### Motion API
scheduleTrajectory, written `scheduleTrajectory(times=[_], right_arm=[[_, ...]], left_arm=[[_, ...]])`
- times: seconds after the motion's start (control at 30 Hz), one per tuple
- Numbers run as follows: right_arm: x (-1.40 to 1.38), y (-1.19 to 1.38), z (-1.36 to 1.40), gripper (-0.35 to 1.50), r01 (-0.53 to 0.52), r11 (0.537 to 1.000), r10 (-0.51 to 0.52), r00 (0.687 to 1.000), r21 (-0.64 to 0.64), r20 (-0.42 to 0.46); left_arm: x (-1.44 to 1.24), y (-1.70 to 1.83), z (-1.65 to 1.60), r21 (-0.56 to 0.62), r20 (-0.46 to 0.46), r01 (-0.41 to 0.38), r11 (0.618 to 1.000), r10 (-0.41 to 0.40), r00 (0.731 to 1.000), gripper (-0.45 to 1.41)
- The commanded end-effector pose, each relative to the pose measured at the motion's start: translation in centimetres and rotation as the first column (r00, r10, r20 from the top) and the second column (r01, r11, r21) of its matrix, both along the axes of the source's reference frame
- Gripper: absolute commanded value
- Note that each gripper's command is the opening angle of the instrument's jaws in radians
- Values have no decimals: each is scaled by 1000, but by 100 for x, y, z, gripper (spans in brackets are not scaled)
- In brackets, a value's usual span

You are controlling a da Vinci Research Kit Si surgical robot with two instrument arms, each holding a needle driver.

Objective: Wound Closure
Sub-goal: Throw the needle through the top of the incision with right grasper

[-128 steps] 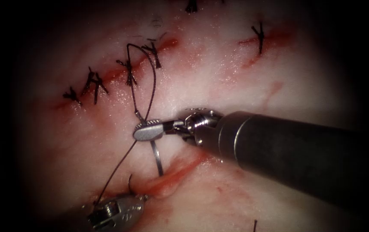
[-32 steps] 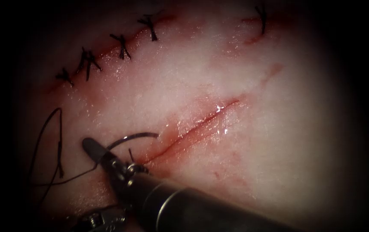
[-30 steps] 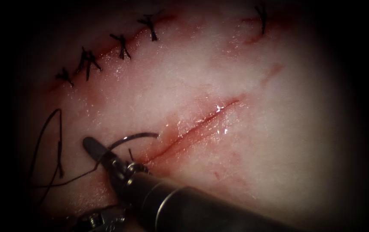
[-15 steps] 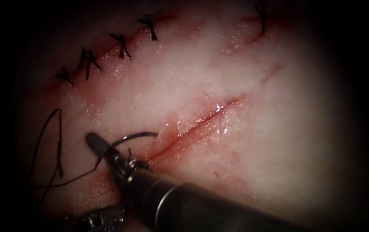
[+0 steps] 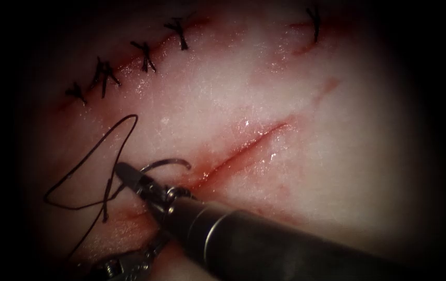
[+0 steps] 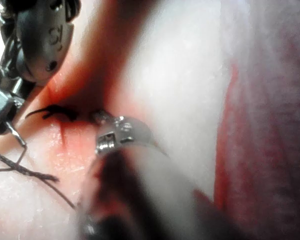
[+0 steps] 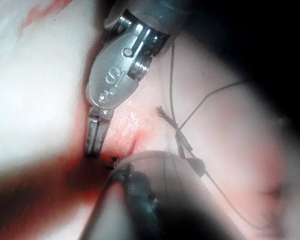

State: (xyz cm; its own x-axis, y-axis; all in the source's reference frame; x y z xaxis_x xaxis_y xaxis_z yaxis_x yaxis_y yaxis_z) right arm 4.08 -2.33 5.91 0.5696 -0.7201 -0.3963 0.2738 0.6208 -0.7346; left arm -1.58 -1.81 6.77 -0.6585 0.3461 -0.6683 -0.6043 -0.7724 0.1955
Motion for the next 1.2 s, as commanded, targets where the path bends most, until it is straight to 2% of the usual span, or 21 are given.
scheduleTrajectory(times=[0.03,0.17,0.27,0.4,0.63,0.77,0.8,0.97,1.1,1.2], right_arm=[[-4,9,0,-35,-6,999,9,998,47,-65],[-23,25,-10,-35,5,984,40,969,179,-244],[-36,43,-12,-35,41,942,85,931,333,-355],[-54,71,-8,-35,119,861,148,872,495,-466],[-69,100,10,-35,255,717,209,809,649,-549],[-70,106,19,-35,305,662,233,784,684,-575],[-71,109,22,-35,321,624,266,770,712,-580],[-70,113,31,-35,363,551,292,760,752,-581],[-67,108,37,-35,444,431,339,727,785,-597],[-64,104,41,-35,498,321,384,709,806,-591]], left_arm=[[-5,2,7,-1,1,0,1000,0,1000,-40],[-6,2,6,-1,1,1,1000,-1,1000,-40],[-7,2,6,0,0,1,1000,-1,1000,-40],[-9,3,6,0,-1,3,1000,-3,1000,-40],[-9,5,6,1,-1,4,1000,-4,1000,-40],[-10,6,5,3,-1,5,1000,-5,1000,-40],[-11,7,5,4,-1,6,1000,-6,1000,-40],[-13,8,6,4,-2,7,1000,-7,1000,-40],[-13,10,5,6,-2,8,1000,-8,1000,-40],[-15,15,4,8,-5,5,1000,-5,1000,-40]])
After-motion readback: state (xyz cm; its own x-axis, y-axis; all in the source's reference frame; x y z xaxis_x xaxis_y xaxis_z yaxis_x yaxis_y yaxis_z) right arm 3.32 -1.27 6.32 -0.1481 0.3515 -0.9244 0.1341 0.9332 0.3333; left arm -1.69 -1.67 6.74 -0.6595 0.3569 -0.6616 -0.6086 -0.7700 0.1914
